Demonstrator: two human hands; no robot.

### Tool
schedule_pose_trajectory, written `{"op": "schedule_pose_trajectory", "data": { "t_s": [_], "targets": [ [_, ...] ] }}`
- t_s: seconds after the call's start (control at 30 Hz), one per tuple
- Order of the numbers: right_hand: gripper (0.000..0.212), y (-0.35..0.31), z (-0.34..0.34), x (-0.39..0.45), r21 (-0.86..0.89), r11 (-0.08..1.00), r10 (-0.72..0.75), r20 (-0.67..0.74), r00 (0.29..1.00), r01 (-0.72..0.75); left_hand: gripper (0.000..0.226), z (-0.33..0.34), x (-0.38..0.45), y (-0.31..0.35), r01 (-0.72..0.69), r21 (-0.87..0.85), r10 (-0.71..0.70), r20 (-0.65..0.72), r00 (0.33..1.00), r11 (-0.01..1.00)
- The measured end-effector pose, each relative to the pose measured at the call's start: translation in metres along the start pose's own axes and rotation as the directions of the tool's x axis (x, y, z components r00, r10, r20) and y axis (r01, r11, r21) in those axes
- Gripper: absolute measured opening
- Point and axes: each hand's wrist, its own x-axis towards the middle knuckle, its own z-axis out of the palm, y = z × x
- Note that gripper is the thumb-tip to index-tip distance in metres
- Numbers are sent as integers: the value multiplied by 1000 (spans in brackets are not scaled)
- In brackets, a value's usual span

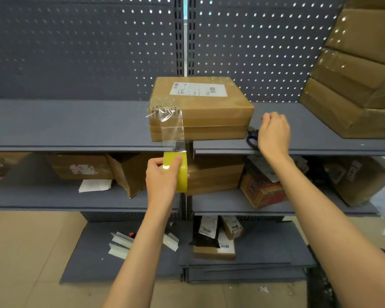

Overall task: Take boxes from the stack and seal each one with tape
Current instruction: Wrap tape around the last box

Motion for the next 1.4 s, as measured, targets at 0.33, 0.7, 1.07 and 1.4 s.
{"op": "schedule_pose_trajectory", "data": {
  "t_s": [0.33,0.7,1.07,1.4],
  "targets": [
    [44,5,2,-6,-266,964,57,149,987,-16,32,-1,3,-1,22,5,-22,-24,999,1000],
    [39,5,-5,-10,-271,961,111,169,979,-62,31,-2,1,3,17,38,-17,-5,1000,999],
    [34,-8,-43,-10,285,955,-73,-44,996,83,30,-5,0,2,25,30,-25,-6,1000,999],
    [52,-16,-41,-43,229,897,-433,277,858,378,40,-5,1,0,6,-27,-5,6,1000,1000]
  ]
}}
